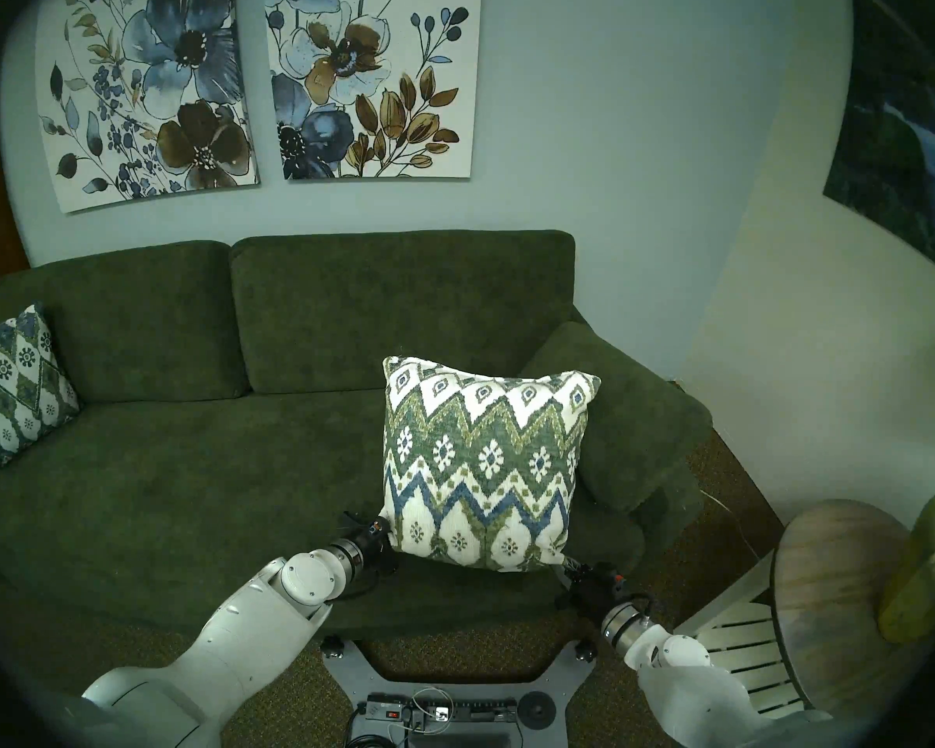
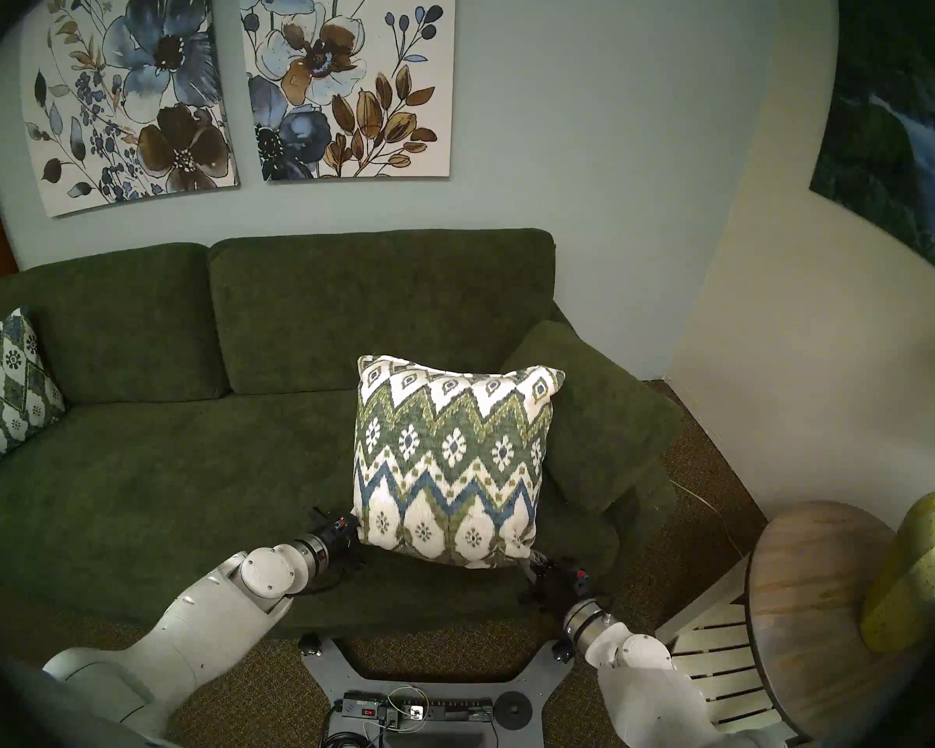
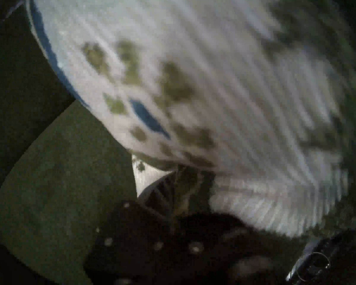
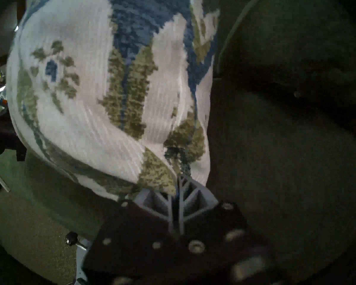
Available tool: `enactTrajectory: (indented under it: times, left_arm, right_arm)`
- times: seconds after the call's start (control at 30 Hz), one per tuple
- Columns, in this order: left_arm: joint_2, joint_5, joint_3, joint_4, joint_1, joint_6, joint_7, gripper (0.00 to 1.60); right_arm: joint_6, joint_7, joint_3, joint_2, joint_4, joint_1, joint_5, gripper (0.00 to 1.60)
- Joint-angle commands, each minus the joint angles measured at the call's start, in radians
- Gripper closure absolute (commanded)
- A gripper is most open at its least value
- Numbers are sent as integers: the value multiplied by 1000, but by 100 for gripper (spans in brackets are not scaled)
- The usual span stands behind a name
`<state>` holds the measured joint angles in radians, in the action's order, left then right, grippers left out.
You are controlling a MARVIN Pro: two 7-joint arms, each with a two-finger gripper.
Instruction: Fluff a cushion
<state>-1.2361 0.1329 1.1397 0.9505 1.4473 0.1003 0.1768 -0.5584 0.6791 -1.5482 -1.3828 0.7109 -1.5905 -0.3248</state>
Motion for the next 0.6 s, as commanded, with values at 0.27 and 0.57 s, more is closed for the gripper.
enactTrajectory:
  times: [0.27, 0.57]
  left_arm:
    - [33, 6, 123, 216, -168, 47, -35, 160]
    - [51, 13, 178, 317, -230, 54, -42, 160]
  right_arm:
    - [-113, 31, -13, -29, 219, 181, -26, 160]
    - [-165, 65, -17, -49, 327, 250, -40, 160]
